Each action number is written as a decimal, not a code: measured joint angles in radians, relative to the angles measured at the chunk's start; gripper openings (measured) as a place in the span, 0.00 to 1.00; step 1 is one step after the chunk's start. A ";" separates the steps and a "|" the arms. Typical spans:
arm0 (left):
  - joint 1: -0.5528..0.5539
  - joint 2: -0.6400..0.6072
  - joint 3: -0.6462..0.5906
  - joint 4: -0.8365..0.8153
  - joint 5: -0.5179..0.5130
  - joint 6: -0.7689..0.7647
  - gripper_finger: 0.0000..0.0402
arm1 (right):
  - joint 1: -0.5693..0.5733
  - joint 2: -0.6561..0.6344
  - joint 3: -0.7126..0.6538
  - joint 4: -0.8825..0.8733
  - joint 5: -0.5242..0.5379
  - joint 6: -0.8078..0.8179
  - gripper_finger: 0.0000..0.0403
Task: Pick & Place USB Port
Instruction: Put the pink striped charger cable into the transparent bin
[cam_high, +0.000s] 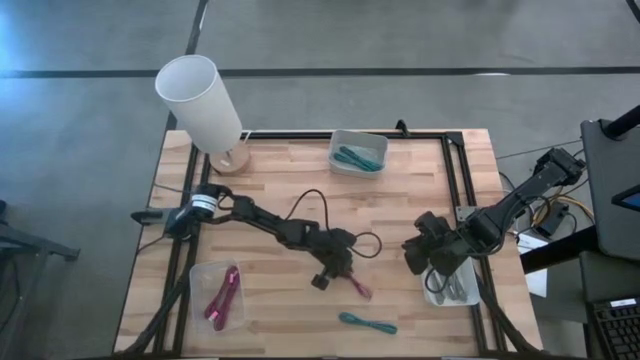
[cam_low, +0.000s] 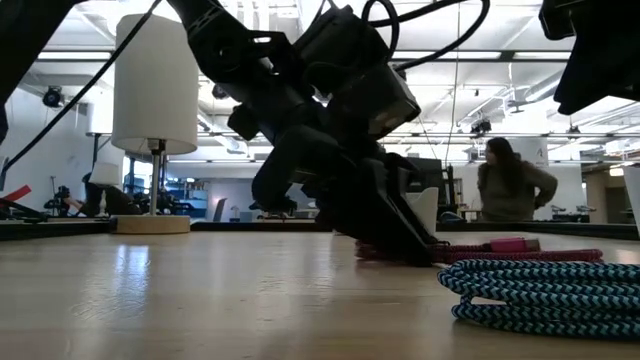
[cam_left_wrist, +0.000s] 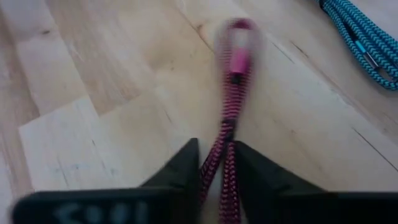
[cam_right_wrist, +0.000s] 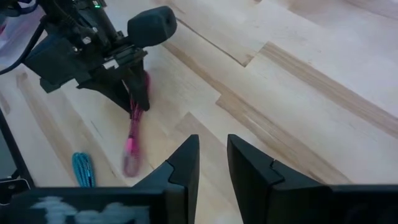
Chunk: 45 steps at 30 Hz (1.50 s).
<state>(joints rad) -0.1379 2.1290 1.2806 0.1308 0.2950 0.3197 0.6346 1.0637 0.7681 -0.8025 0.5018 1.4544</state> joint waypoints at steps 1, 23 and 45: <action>0.000 -0.001 0.000 0.000 0.000 0.000 0.16 | 0.000 0.000 -0.001 0.000 0.001 0.000 0.20; -0.002 -0.239 -0.022 -0.275 -0.349 -0.102 0.04 | 0.000 0.000 -0.004 0.023 0.071 0.000 0.19; -0.105 -0.626 -0.152 -0.917 -0.681 -0.763 0.04 | -0.051 0.000 -0.005 0.520 0.313 -0.591 0.17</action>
<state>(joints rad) -0.2426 1.5030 1.1288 -0.7857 -0.3862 -0.4437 0.5837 1.0638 0.7628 -0.2824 0.8152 0.8629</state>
